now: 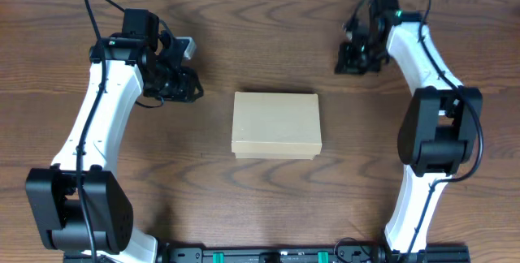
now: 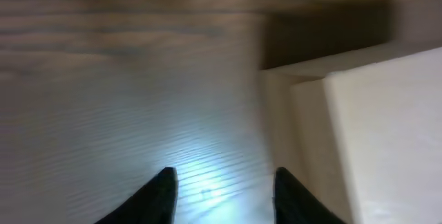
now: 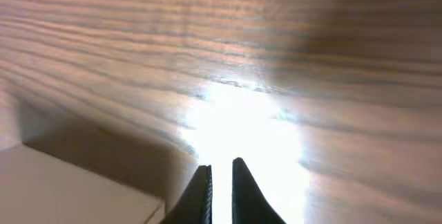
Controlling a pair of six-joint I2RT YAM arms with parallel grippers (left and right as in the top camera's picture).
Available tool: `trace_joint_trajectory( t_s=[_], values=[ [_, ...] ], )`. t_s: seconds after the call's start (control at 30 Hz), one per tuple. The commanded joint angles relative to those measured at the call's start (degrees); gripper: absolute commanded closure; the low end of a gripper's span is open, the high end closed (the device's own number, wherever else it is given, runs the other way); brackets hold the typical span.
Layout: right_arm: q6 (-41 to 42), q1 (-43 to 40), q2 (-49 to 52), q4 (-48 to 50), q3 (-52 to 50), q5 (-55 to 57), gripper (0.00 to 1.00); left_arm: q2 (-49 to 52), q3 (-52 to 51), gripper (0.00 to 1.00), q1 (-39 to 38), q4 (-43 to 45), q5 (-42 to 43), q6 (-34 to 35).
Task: Pack container
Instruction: 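Press down on the box lid with the right gripper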
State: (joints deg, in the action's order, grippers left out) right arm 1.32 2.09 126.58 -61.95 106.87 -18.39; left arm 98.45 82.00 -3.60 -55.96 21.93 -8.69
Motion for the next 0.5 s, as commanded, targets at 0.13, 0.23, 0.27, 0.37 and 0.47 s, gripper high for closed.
trace_joint_trajectory(
  t_s=[0.13, 0.23, 0.27, 0.37, 0.47],
  values=[
    [3.91, 7.65, -7.87, -4.94, 4.76, 14.78, 0.98, -0.90, -0.31, 0.31, -0.09, -0.46, -18.51, 3.63],
    [7.67, 10.95, -11.91, -5.46, 4.74, 18.08, 0.98, -1.68, -0.87, 0.25, -0.09, -0.33, -18.51, 4.90],
    [8.61, 12.17, -13.31, -5.60, 4.72, 18.62, 0.98, -2.47, -1.68, 0.25, -0.09, 0.35, -18.51, 5.38],
    [12.57, 15.63, -17.00, -6.43, 4.42, 21.33, 0.98, -6.58, -6.40, 0.24, -0.07, 3.54, -18.58, 6.16],
    [14.99, 18.82, -20.02, -7.58, 3.48, 21.59, 0.98, -12.11, -13.22, 0.21, -0.09, 6.97, -18.53, 6.64]
  ],
)
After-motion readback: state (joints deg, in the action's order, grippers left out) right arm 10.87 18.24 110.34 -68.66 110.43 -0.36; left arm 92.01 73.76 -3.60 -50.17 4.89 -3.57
